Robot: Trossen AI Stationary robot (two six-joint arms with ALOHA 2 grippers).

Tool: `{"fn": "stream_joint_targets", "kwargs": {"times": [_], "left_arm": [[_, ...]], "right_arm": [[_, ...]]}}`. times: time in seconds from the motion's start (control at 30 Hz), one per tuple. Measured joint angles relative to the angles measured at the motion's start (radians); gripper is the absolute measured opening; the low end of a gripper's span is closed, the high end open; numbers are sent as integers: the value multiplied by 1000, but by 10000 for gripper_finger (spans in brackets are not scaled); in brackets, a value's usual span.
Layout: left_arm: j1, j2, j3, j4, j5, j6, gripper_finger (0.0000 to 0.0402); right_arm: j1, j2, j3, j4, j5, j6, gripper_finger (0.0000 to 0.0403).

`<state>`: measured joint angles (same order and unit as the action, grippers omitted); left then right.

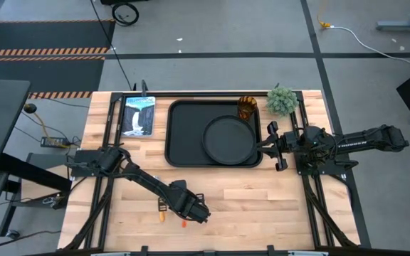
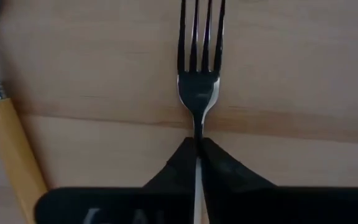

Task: Pick and place plate/cup/fork/spoon on tray
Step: Put the orange fork on the black serving tray to the left of the black plate

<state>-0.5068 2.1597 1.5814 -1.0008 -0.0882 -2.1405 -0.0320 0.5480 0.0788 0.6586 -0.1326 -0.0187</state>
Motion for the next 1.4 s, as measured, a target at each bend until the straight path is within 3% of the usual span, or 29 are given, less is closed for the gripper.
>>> {"fn": "stream_joint_targets", "kwargs": {"times": [0.37,0.63,1.03,1.2,1.4], "left_arm": [[9,-72,-2,-25,-11,45,17],[94,-153,-2,-76,-159,187,18],[452,-157,-2,-93,-308,660,18],[619,-157,-2,-14,-305,825,18],[744,-115,-10,137,-195,943,18]], "right_arm": [[0,0,0,0,0,0,64],[0,0,0,3,0,0,64],[0,0,0,40,0,10,64],[0,0,0,44,-7,23,64],[0,0,0,47,-44,47,64]]}}
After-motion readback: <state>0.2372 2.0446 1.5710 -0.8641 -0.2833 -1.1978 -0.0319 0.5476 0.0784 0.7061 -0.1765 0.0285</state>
